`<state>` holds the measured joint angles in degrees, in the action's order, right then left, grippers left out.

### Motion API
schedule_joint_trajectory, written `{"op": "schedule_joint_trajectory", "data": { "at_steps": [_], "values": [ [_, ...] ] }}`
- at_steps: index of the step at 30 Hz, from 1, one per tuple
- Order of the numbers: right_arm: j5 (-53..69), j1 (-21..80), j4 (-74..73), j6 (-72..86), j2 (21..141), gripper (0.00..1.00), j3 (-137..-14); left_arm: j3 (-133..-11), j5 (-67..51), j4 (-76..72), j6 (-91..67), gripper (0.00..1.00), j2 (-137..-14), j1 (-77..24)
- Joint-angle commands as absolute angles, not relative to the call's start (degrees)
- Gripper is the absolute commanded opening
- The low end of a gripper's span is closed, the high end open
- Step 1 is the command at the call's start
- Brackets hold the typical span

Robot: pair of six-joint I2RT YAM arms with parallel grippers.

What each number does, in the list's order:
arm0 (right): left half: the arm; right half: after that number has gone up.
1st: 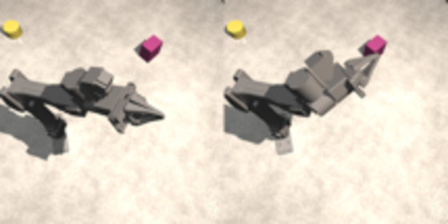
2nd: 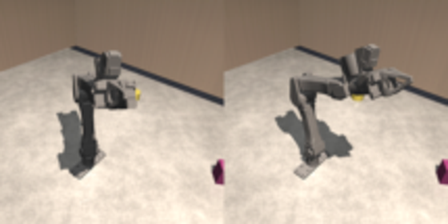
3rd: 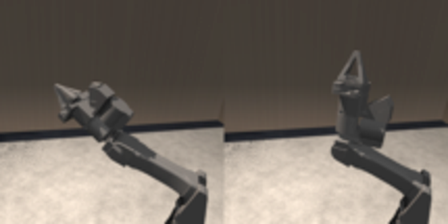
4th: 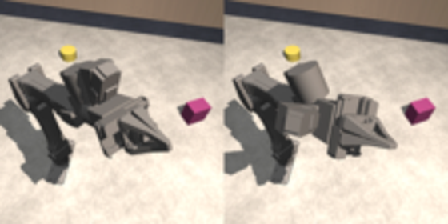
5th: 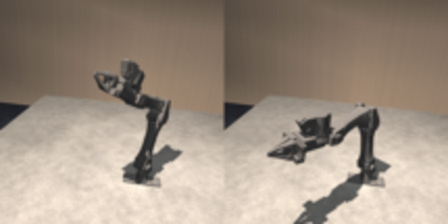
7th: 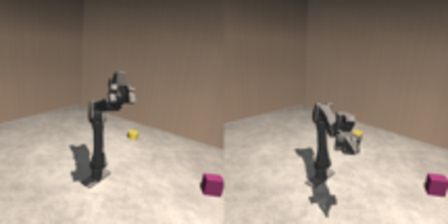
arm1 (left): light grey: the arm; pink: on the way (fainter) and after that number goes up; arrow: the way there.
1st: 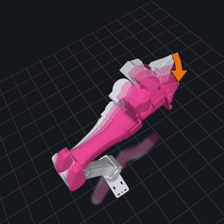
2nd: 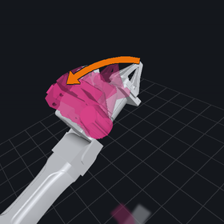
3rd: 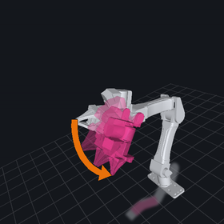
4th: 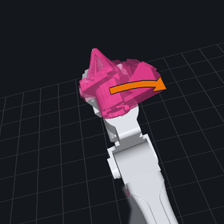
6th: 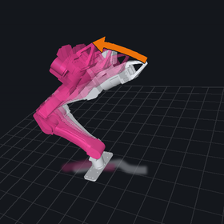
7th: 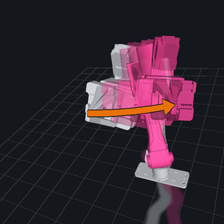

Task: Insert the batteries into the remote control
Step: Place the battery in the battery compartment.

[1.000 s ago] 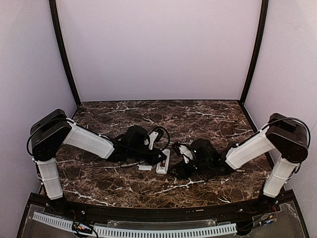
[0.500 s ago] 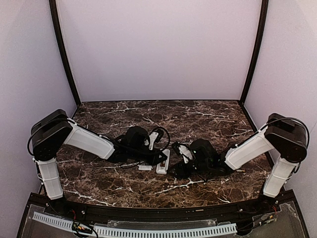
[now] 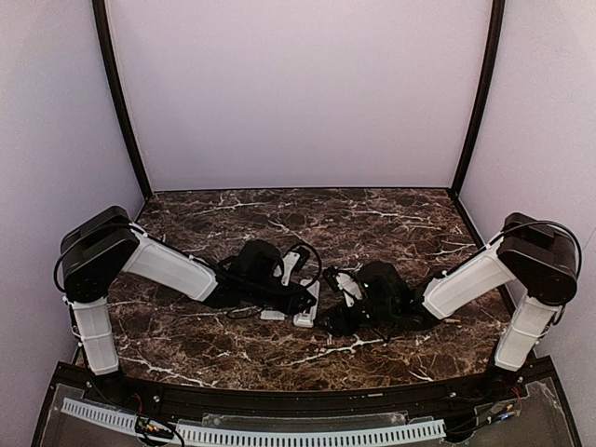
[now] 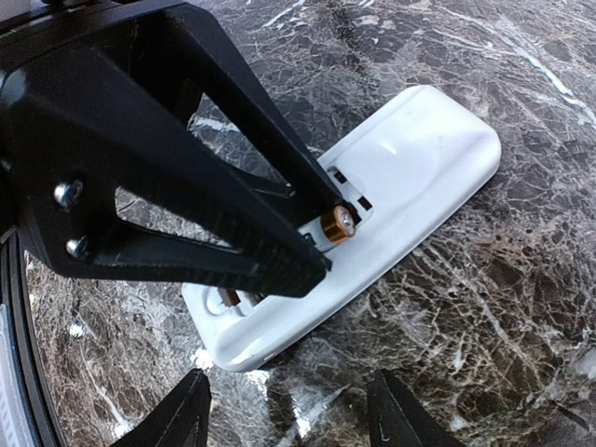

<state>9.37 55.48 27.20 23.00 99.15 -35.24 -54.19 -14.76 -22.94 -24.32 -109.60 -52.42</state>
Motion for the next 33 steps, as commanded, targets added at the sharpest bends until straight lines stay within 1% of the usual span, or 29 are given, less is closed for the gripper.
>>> {"op": "schedule_joint_trajectory", "data": {
  "at_steps": [1,4,7,9,14,19,29,33],
  "values": [
    [8.19,56.03,25.12,22.87,99.84,0.57,-34.65,-54.18,-14.07,-20.23,-23.21,0.29,-108.77,-52.99],
    [7.91,55.98,25.04,22.76,99.76,0.57,-34.59,-54.13,-13.51,-20.17,-23.39,0.32,-107.80,-53.08],
    [7.84,55.99,25.04,22.83,99.64,0.57,-34.46,-54.44,-13.22,-19.39,-23.46,0.32,-107.06,-53.02],
    [7.76,55.98,25.14,22.85,99.66,0.57,-34.34,-55.30,-13.12,-18.11,-23.31,0.29,-106.88,-53.08],
    [7.61,55.97,25.15,22.92,99.36,0.56,-34.05,-56.62,-12.99,-15.88,-22.05,0.14,-107.12,-53.07],
    [7.47,55.97,25.09,22.94,99.14,0.56,-33.85,-57.79,-12.99,-14.57,-21.43,0.05,-107.06,-53.09],
    [8.31,55.09,25.15,23.20,97.77,0.56,-33.27,-58.86,-12.96,-13.91,-21.62,0.01,-106.85,-53.01],
    [8.92,54.70,25.96,23.63,97.30,0.56,-32.81,-57.68,-13.12,-16.86,-22.85,0.01,-106.39,-52.93]
  ]
}}
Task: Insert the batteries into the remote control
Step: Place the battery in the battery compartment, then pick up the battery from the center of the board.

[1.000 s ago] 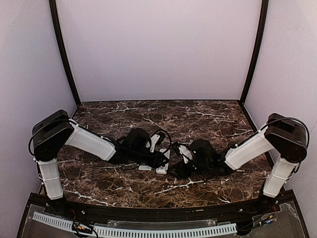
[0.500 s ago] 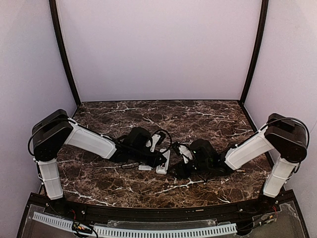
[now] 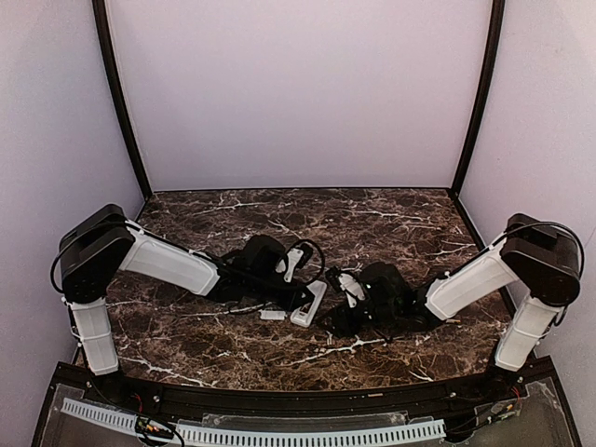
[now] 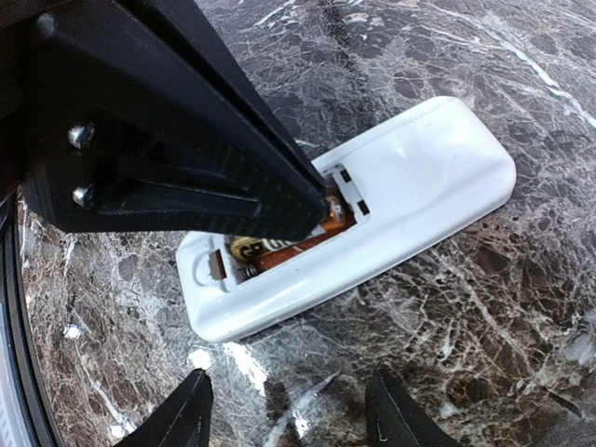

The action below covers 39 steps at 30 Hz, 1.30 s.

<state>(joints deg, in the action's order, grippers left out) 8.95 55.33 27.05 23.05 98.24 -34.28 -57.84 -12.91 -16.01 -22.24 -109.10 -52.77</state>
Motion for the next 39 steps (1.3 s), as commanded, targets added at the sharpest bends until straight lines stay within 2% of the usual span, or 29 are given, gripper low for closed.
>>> {"op": "schedule_joint_trajectory", "data": {
  "at_steps": [1,6,9,13,15,16,20,25,26,28,31,32,36,39],
  "values": [
    [9.29,54.55,26.17,23.65,97.14,0.56,-32.74,-57.73,-13.11,-16.87,-22.81,0.01,-106.38,-52.96],
    [10.89,53.09,25.94,22.97,95.51,0.55,-31.93,-58.40,-13.58,-15.47,-21.82,0.01,-106.24,-52.54],
    [11.68,52.27,26.13,23.09,94.29,0.54,-31.02,-59.18,-13.26,-13.15,-19.96,0.10,-105.32,-52.21],
    [11.15,51.83,25.06,23.12,93.35,0.54,-30.99,-60.82,-9.88,-5.86,-15.46,0.13,-103.78,-52.20],
    [11.45,51.22,24.38,23.29,93.30,0.53,-31.28,-60.52,-7.82,-3.66,-14.74,0.20,-102.52,-52.16],
    [12.02,50.71,24.58,23.49,93.18,0.53,-31.19,-60.39,-7.51,-2.41,-14.52,0.29,-101.94,-52.18],
    [14.88,48.47,25.04,24.44,92.54,0.55,-30.97,-61.00,-7.24,2.31,-12.42,0.55,-101.43,-52.27],
    [17.31,45.34,25.06,26.50,90.06,0.59,-29.82,-64.87,-7.07,8.77,-9.42,0.74,-103.42,-53.82],
    [17.69,44.70,25.17,26.88,89.23,0.60,-29.46,-65.85,-6.96,9.22,-9.37,0.81,-104.30,-54.07],
    [17.82,43.59,25.00,27.50,87.35,0.63,-28.77,-67.84,-6.53,10.98,-9.20,0.88,-105.89,-54.96],
    [17.84,42.21,24.84,28.99,84.57,0.71,-27.93,-70.21,-5.31,13.16,-8.78,0.91,-108.04,-56.00],
    [17.46,41.85,24.41,29.60,83.72,0.73,-27.74,-71.47,-5.06,13.57,-8.79,0.96,-109.32,-56.34],
    [16.18,39.97,24.07,32.75,80.49,0.91,-26.56,-74.35,-2.16,16.12,-9.29,0.98,-112.46,-56.98],
    [17.85,37.83,26.61,35.68,78.31,0.97,-24.28,-76.00,-0.93,17.39,-10.06,0.95,-114.26,-57.04]
  ]
}}
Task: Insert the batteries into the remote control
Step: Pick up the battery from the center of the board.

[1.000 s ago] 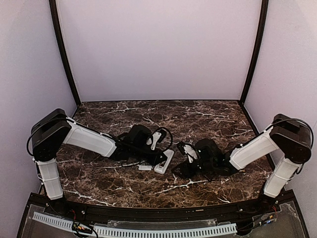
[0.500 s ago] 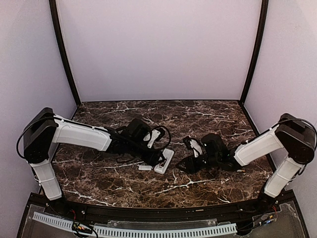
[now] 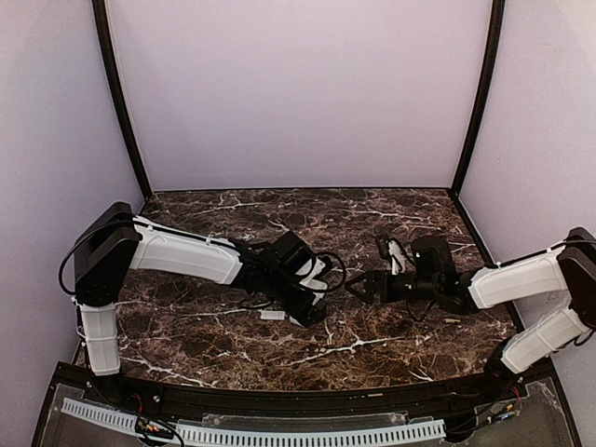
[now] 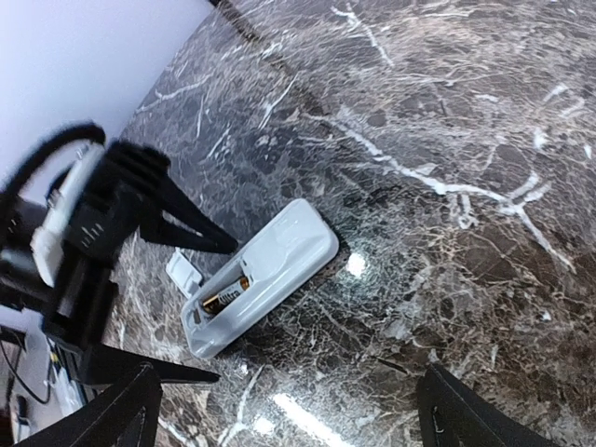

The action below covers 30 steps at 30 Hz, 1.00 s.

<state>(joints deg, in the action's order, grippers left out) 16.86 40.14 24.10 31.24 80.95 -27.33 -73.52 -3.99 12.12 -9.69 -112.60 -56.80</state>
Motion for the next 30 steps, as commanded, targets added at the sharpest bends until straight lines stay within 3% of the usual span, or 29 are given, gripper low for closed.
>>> {"op": "schedule_joint_trajectory", "data": {
  "at_steps": [1,7,15,21,30],
  "values": [
    [18.34,37.25,27.41,36.41,77.79,0.98,-23.59,-76.28,-0.76,17.53,-10.17,0.94,-114.61,-57.15],
    [19.48,36.19,27.49,36.20,79.06,0.95,-23.12,-78.08,-0.70,18.50,-11.67,0.79,-117.35,-57.25],
    [23.12,36.19,28.74,38.37,86.10,0.84,-27.05,-76.79,-0.70,14.01,-15.09,0.48,-116.60,-57.28],
    [24.96,36.27,30.43,38.81,87.40,0.84,-27.92,-69.91,1.12,3.62,-16.49,0.38,-111.30,-56.76],
    [29.55,36.59,37.37,43.30,91.76,0.82,-30.66,-59.46,-2.42,-14.90,-16.94,0.33,-104.75,-56.48]
  ]
}}
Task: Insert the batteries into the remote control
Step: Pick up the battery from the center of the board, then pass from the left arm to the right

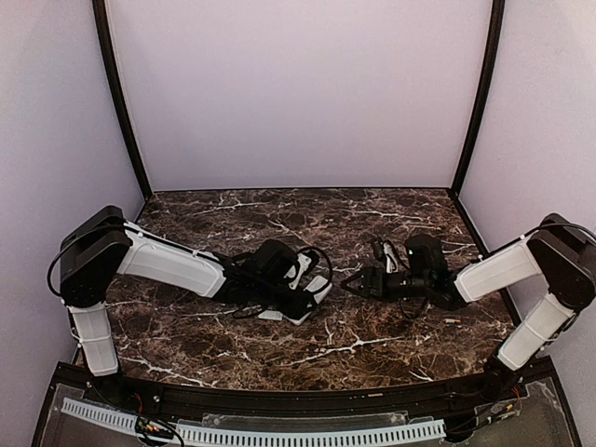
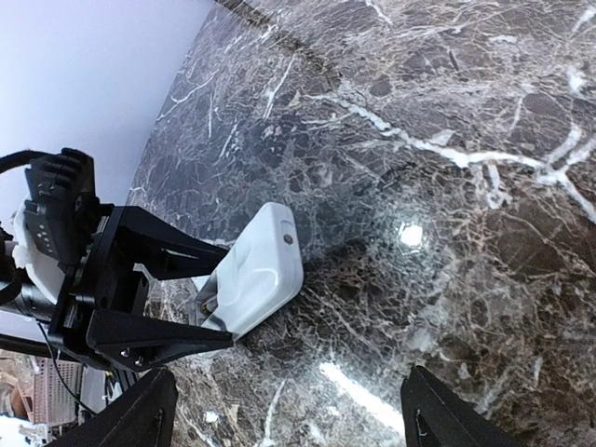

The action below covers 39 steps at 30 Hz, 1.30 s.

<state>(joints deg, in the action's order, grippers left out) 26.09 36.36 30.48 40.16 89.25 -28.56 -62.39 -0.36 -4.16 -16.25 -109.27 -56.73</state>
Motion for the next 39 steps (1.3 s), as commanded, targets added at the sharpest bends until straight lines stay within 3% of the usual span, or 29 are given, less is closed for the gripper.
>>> {"op": "schedule_joint_trajectory", "data": {
  "at_steps": [1,15,19,22,24,25,29,35,39],
  "values": [
    [30.18,36.81,38.40,43.84,92.68,0.81,-31.54,-58.66,-2.65,-15.58,-16.95,0.33,-104.32,-56.44],
    [33.76,40.13,43.61,48.20,101.28,0.55,-39.97,-51.26,-4.72,-29.62,-15.56,0.31,-101.25,-56.53],
    [33.90,40.87,43.81,48.66,102.52,0.41,-41.32,-50.81,-4.98,-31.49,-15.10,0.30,-101.49,-56.57],
    [34.05,41.04,43.73,48.30,103.04,0.24,-41.89,-49.67,-5.03,-33.24,-14.95,0.31,-101.36,-56.57],
    [33.41,41.13,42.31,46.59,102.49,0.12,-42.33,-49.21,-4.96,-33.28,-14.83,0.40,-101.30,-56.59],
    [32.89,41.20,41.01,45.24,102.09,0.08,-42.74,-48.80,-4.90,-33.13,-14.74,0.49,-100.93,-56.55],
    [29.54,41.65,31.03,37.20,98.38,0.00,-45.34,-46.53,-4.55,-32.13,-14.99,0.75,-98.54,-55.97],
    [17.13,46.04,14.98,18.96,93.23,0.00,-51.08,-40.96,-4.10,-31.24,-16.38,0.89,-92.92,-53.77],
    [7.39,50.83,9.46,9.65,93.17,0.00,-54.35,-37.97,-5.60,-31.53,-17.14,0.90,-92.52,-51.67]
  ]
}}
